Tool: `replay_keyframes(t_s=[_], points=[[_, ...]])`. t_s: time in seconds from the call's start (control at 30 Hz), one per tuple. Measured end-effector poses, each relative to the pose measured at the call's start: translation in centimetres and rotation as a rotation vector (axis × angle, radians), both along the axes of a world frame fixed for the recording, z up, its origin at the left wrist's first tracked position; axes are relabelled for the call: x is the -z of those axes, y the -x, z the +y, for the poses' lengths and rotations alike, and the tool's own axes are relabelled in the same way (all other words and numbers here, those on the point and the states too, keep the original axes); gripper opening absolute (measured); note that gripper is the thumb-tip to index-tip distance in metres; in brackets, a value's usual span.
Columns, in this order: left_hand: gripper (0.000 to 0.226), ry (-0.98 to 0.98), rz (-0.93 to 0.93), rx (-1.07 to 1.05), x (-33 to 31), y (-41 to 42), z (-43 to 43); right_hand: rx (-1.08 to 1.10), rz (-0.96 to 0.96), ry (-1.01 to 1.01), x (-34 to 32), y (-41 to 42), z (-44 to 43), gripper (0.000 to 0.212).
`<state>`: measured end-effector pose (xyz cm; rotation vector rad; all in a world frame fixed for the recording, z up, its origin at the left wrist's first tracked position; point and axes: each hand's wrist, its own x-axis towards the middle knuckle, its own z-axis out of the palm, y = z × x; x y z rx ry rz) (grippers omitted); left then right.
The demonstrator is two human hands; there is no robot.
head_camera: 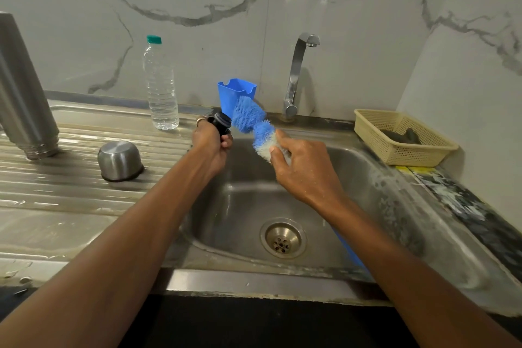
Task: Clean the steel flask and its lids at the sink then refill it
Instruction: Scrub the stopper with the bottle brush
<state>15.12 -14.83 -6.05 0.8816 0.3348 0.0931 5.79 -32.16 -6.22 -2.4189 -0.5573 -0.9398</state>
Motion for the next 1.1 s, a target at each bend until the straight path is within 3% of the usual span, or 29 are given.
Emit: replay_keyframes(t_s=[0.2, 0.6, 0.83, 0.93, 1.1], points=[[0.036, -0.106, -0.033, 0.208, 0.3, 0.6, -1.5, 0.009, 0.01, -0.052, -0.1, -0.8, 0.7, 0.036], [0.033, -0.084, -0.087, 0.191, -0.1, 0.2, -0.8, -0.062, -0.055, 0.014, 0.0, -0.6, -0.4, 0.039], [0.032, -0.174, -0.058, 0.262, 0.2, 0.7, -2.0, -0.019, -0.038, 0.004, 0.2, -1.4, -1.0, 0.042], [0.034, -0.149, -0.068, 0.242, 0.2, 0.4, -1.0, -0.081, -0.056, 0.039, 0.2, -1.0, -0.8, 0.035], [0.028, -0.17, -0.074, 0.274, 0.2, 0.9, -1.7, -0.016, -0.038, 0.014, 0.1, -1.8, -0.9, 0.039]])
